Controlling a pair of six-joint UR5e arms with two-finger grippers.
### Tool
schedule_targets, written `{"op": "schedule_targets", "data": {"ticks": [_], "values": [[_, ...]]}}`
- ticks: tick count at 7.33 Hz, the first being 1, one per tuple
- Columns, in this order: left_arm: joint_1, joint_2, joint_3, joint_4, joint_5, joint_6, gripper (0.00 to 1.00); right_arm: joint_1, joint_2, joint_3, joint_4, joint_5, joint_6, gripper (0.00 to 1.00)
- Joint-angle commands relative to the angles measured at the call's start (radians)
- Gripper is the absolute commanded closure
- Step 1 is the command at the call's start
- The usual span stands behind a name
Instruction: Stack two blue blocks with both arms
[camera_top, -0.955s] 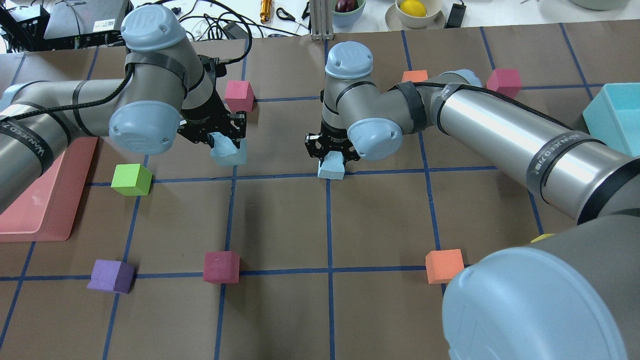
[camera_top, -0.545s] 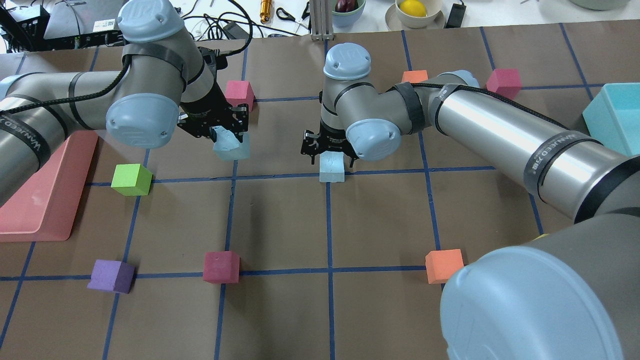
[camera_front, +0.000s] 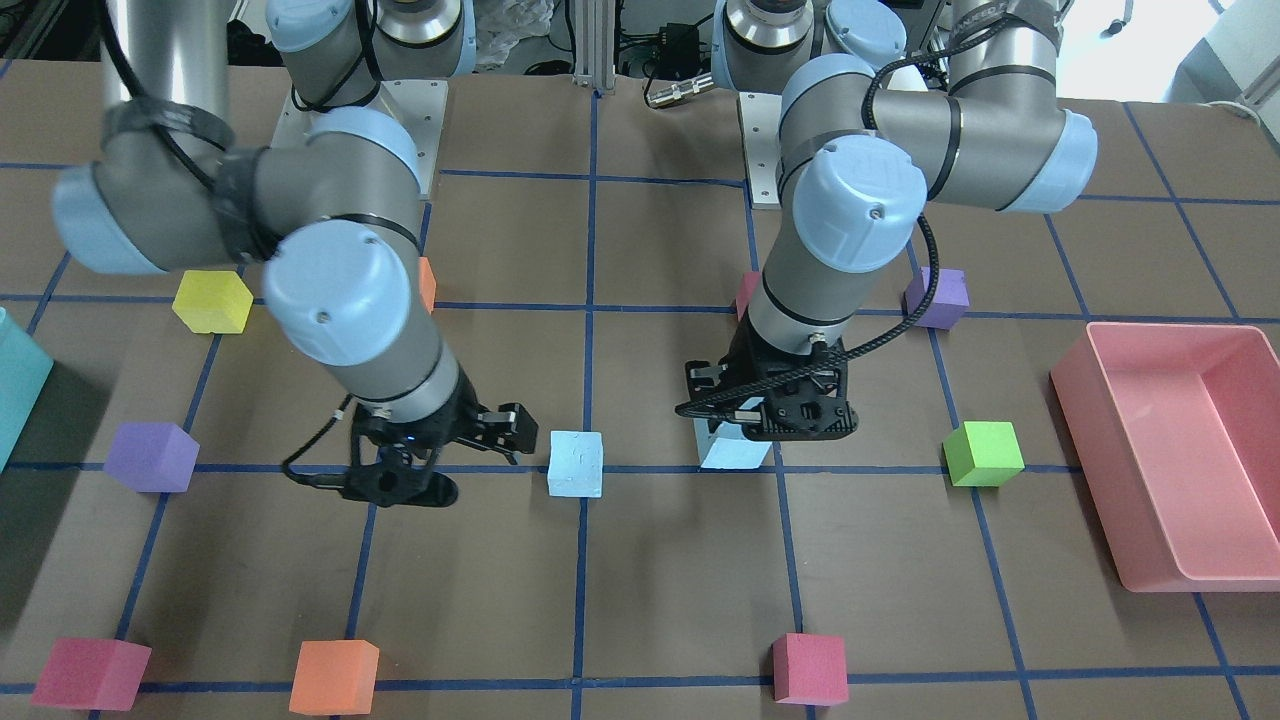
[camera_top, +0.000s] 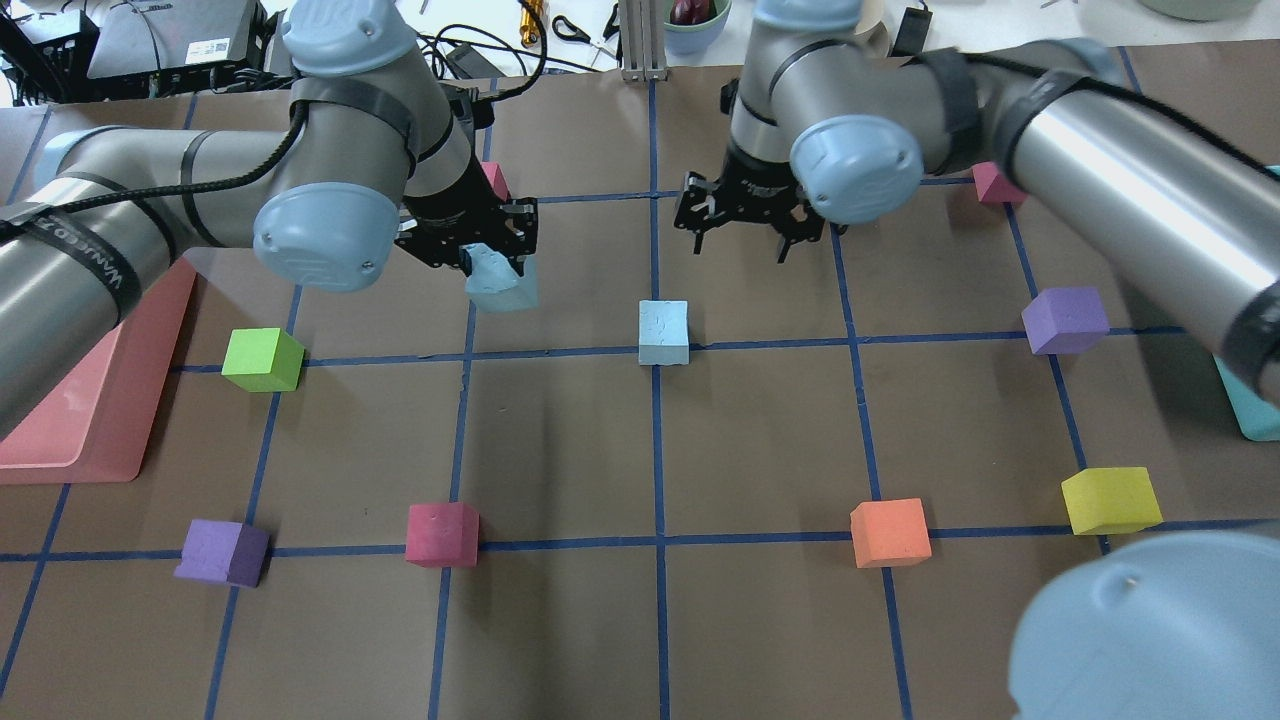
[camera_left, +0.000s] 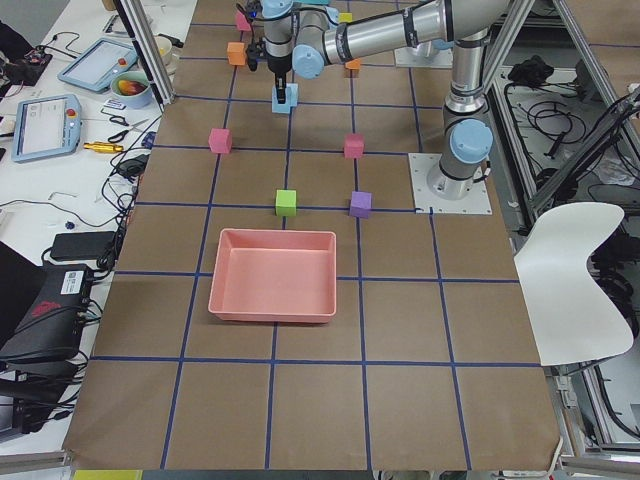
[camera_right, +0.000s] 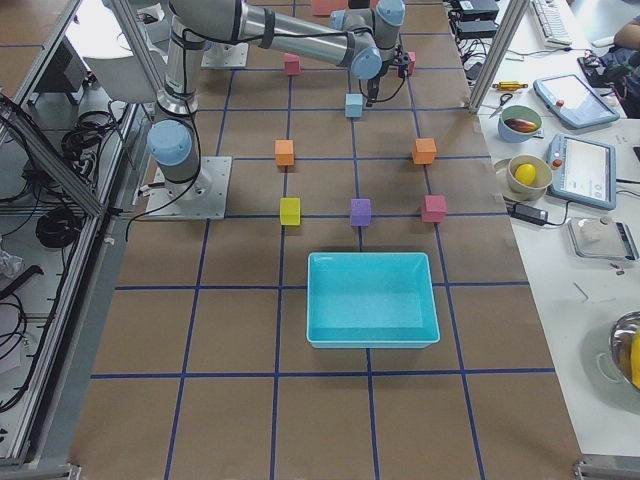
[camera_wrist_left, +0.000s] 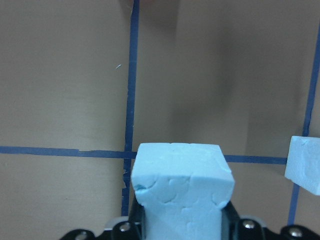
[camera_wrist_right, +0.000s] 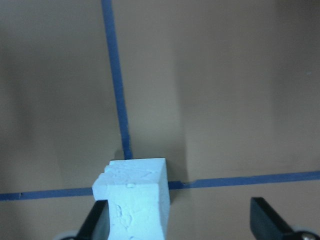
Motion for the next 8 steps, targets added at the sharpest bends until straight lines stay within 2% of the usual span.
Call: {"op": "schedule_targets", "data": {"ticks": [1, 3, 4, 5, 8], "values": [[-0.115, -0.08, 0.072, 0.001, -0.008, -0.15, 1.0, -0.116, -0.143, 0.01, 0.189, -0.005, -0.159, 0.0], [-0.192, -0.149, 0.127, 0.011, 0.001, -0.224, 1.0, -0.205, -0.235, 0.013, 0.264, -0.073, -0.211, 0.0], [-0.195, -0.163, 0.141, 0.016, 0.001, -0.221, 1.0, -0.202, -0.272, 0.012, 0.262, -0.151, -0.212, 0.0], [-0.197, -0.169, 0.14, 0.016, -0.007, -0.224, 1.0, -0.201, -0.281, 0.01, 0.268, -0.17, -0.2, 0.0], [-0.234, -0.183, 0.152, 0.015, -0.002, -0.226, 1.0, -0.166, -0.321, 0.01, 0.268, -0.146, -0.201, 0.0]]}}
